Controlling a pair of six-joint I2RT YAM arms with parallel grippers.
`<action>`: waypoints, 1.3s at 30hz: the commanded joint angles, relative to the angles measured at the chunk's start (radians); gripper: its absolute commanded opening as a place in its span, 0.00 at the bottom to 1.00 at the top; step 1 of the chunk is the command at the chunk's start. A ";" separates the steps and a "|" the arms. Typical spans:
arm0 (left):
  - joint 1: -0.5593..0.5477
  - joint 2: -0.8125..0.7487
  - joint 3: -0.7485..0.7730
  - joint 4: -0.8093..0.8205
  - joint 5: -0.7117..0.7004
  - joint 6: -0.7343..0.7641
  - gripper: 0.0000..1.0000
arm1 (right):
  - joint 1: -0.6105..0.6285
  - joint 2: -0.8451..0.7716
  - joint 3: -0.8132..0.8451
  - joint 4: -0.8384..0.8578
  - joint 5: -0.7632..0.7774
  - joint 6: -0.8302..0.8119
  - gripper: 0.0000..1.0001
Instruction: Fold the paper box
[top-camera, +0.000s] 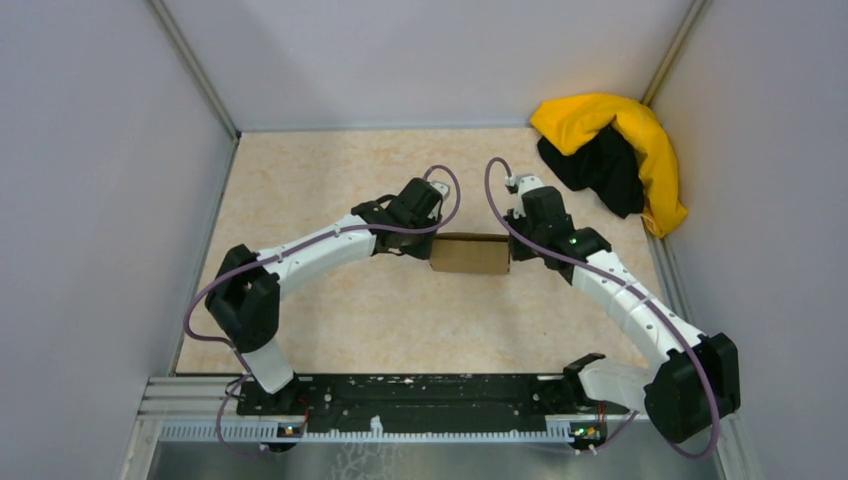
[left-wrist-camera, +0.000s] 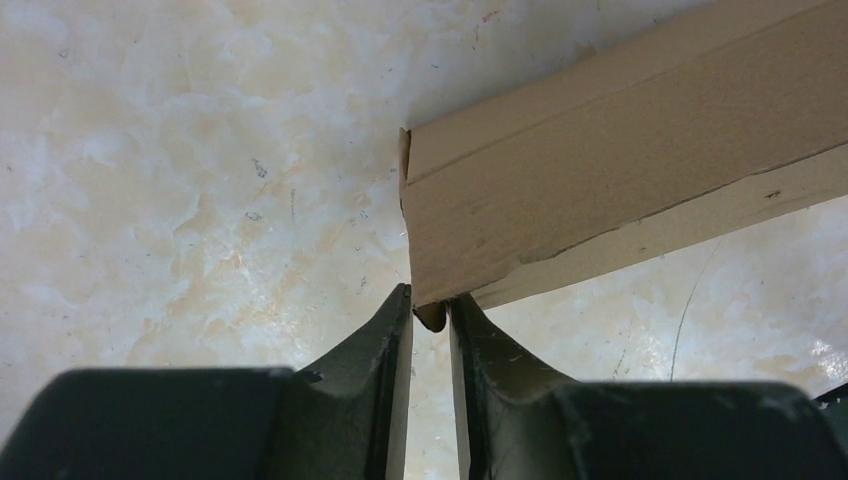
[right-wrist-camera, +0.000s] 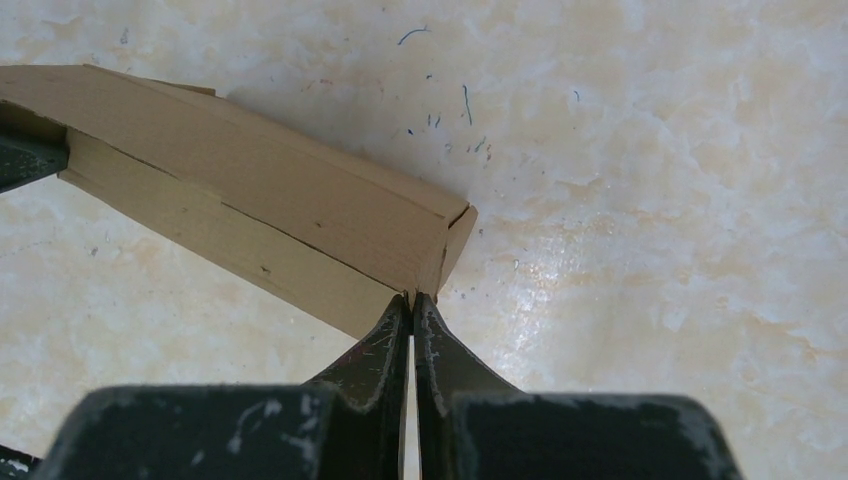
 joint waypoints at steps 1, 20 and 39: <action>-0.011 -0.006 0.000 -0.011 0.057 0.003 0.27 | 0.004 -0.005 0.005 0.046 -0.051 -0.002 0.00; 0.005 -0.081 0.015 0.007 0.032 -0.006 0.36 | -0.009 0.042 -0.005 0.070 -0.063 -0.009 0.00; 0.006 -0.129 -0.085 0.118 -0.023 -0.049 0.10 | -0.012 0.068 -0.003 0.087 -0.091 0.006 0.00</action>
